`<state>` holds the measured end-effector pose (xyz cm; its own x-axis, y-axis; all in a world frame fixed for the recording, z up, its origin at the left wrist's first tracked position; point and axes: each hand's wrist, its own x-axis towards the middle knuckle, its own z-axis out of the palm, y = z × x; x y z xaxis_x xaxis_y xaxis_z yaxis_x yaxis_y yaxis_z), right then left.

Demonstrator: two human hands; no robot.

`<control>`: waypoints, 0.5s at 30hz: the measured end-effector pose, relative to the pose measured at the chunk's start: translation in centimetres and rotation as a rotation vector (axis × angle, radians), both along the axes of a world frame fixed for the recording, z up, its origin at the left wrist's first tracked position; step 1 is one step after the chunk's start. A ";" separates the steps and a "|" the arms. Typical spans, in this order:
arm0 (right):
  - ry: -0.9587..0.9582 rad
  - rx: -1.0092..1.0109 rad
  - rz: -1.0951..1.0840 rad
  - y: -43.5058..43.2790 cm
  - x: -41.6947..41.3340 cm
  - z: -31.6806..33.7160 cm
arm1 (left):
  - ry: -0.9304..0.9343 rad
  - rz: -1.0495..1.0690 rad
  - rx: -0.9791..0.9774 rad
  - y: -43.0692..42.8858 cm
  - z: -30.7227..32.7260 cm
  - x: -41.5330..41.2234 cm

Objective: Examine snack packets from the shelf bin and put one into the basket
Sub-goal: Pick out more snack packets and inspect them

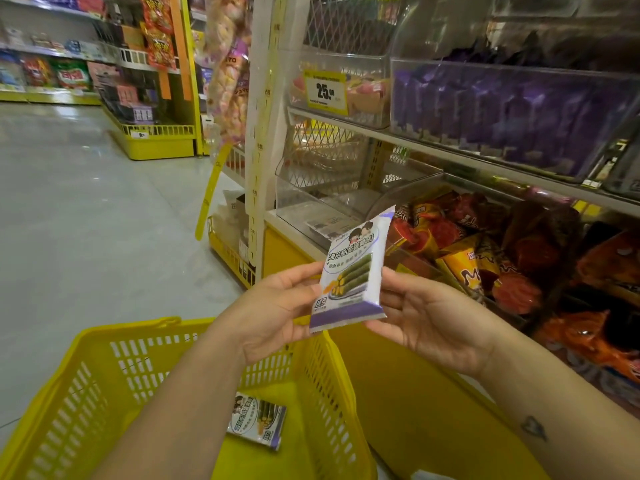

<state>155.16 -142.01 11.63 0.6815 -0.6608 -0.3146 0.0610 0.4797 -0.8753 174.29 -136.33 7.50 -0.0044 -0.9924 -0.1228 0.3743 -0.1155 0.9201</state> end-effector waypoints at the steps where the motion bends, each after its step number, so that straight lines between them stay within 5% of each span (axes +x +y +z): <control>1: 0.020 -0.039 0.011 0.1 0.1 -0.1 | -0.017 0.005 -0.013 0.0 0.0 -0.2; 7: 0.073 -0.285 -0.007 0.6 0.8 -0.7 | -0.215 0.053 -0.143 -0.1 0.1 -2.2; 15: 0.208 -0.617 -0.092 0.8 1.1 -1.2 | -0.108 -0.241 -0.149 0.3 -0.4 -2.9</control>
<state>156.26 -141.25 10.40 0.5793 -0.8149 0.0219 -0.1223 -0.1135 -0.9860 171.43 -136.03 7.06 -0.2366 -0.9715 0.0115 0.2512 -0.0497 0.9667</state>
